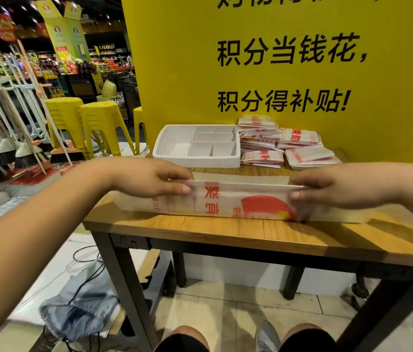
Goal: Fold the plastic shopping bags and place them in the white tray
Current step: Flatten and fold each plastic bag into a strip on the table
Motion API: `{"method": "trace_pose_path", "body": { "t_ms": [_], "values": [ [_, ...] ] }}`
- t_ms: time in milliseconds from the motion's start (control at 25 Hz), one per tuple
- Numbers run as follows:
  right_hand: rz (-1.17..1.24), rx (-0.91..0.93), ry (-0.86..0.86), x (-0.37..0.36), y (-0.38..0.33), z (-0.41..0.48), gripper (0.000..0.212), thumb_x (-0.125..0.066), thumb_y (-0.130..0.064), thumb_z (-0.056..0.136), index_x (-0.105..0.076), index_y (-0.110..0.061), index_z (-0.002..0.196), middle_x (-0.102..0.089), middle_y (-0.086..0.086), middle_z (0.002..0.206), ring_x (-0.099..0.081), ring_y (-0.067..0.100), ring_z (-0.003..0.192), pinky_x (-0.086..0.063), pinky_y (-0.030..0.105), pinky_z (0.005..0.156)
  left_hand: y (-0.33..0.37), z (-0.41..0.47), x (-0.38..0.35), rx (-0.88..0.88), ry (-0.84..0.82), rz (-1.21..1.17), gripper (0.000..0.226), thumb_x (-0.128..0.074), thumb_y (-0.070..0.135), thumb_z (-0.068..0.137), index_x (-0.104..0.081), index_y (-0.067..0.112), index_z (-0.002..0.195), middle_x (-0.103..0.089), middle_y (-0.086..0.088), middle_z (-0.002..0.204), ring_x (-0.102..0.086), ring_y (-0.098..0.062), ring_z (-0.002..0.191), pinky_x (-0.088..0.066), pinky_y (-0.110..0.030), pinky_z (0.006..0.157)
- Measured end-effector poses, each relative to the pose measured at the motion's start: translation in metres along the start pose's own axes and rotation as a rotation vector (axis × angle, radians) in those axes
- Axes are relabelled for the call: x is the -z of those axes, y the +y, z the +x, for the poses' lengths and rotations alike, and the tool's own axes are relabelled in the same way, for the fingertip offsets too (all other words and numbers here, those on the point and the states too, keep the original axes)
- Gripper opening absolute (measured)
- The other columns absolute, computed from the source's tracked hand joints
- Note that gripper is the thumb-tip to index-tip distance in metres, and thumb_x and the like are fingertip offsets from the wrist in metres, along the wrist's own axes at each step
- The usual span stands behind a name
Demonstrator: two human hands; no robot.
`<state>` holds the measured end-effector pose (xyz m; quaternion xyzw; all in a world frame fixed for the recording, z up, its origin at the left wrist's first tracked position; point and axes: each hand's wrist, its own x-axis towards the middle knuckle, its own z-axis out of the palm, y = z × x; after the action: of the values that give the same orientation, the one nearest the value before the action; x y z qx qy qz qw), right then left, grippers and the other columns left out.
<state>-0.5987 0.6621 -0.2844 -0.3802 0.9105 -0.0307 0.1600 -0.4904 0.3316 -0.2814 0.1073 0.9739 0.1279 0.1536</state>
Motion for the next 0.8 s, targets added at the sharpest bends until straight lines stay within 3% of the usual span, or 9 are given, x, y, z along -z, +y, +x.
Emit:
{"method": "trace_pose_path", "body": {
  "t_ms": [120,200,280,400,480,560,680,800],
  "values": [
    [0.022,-0.057,-0.076,0.011,0.008,0.023,0.042,-0.048,-0.065,0.088,-0.062,-0.032,0.108,-0.066,-0.01,0.104,-0.06,0.011,0.097,-0.049,0.03,0.087,-0.014,0.023,0.008,0.051,-0.054,-0.036,0.027,-0.053,0.058,0.093,-0.067,0.04,0.106,-0.069,0.019,0.097,-0.064,-0.001,0.09,-0.05,-0.026,0.084],
    [-0.016,-0.094,0.005,0.006,0.014,0.031,0.047,-0.051,-0.071,0.084,-0.062,-0.031,0.107,-0.065,-0.007,0.099,-0.06,0.012,0.092,-0.049,0.031,0.079,-0.02,0.034,0.003,0.088,0.035,0.017,0.034,-0.057,0.061,0.09,-0.068,0.033,0.107,-0.069,0.009,0.092,-0.063,-0.012,0.083,-0.047,-0.027,0.072],
    [-0.032,-0.117,0.125,-0.008,0.02,0.035,0.041,-0.052,-0.07,0.087,-0.058,-0.035,0.108,-0.062,-0.012,0.099,-0.056,0.006,0.089,-0.046,0.029,0.077,-0.025,0.039,-0.007,0.131,0.173,0.158,0.04,-0.055,0.06,0.092,-0.062,0.03,0.118,-0.064,0.01,0.092,-0.057,-0.011,0.08,-0.041,-0.027,0.067],
    [-0.125,-0.135,0.336,-0.034,0.023,0.036,0.035,-0.046,-0.063,0.093,-0.054,-0.035,0.112,-0.062,-0.007,0.111,-0.056,0.009,0.094,-0.048,0.032,0.079,-0.028,0.04,-0.031,0.144,0.314,0.275,0.045,-0.049,0.053,0.098,-0.048,0.031,0.137,-0.057,0.005,0.123,-0.054,-0.014,0.107,-0.043,-0.029,0.09],
    [-0.214,-0.157,0.435,-0.051,0.022,0.037,0.042,-0.045,-0.061,0.094,-0.049,-0.036,0.128,-0.055,-0.004,0.13,-0.055,0.019,0.113,-0.049,0.037,0.09,-0.029,0.039,-0.049,0.113,0.424,0.279,0.045,-0.047,0.047,0.1,-0.042,0.035,0.143,-0.049,0.005,0.136,-0.047,-0.017,0.125,-0.039,-0.038,0.106],
    [-0.219,-0.15,0.498,-0.057,0.013,0.034,0.049,-0.043,-0.05,0.096,-0.039,-0.036,0.143,-0.046,-0.002,0.144,-0.049,0.024,0.128,-0.045,0.041,0.101,-0.027,0.041,-0.064,0.027,0.536,0.233,0.041,-0.045,0.034,0.103,-0.045,0.036,0.144,-0.048,0.006,0.142,-0.043,-0.017,0.132,-0.038,-0.042,0.11],
    [-0.155,0.016,0.553,-0.063,-0.006,0.033,0.052,-0.039,-0.037,0.097,-0.04,-0.035,0.148,-0.041,-0.004,0.152,-0.041,0.022,0.136,-0.038,0.038,0.109,-0.015,0.048,-0.079,0.019,0.522,0.116,0.046,-0.033,0.036,0.101,-0.047,0.035,0.145,-0.045,0.006,0.151,-0.039,-0.017,0.14,-0.033,-0.045,0.116],
    [-0.092,0.121,0.462,-0.073,-0.023,0.04,0.048,-0.039,-0.038,0.102,-0.038,-0.036,0.15,-0.035,-0.01,0.156,-0.032,0.014,0.143,-0.029,0.034,0.117,-0.003,0.051,-0.084,0.062,0.442,0.096,0.046,-0.03,0.039,0.106,-0.035,0.036,0.152,-0.034,0.01,0.159,-0.024,-0.009,0.148,-0.015,-0.046,0.124]
  ]
}}
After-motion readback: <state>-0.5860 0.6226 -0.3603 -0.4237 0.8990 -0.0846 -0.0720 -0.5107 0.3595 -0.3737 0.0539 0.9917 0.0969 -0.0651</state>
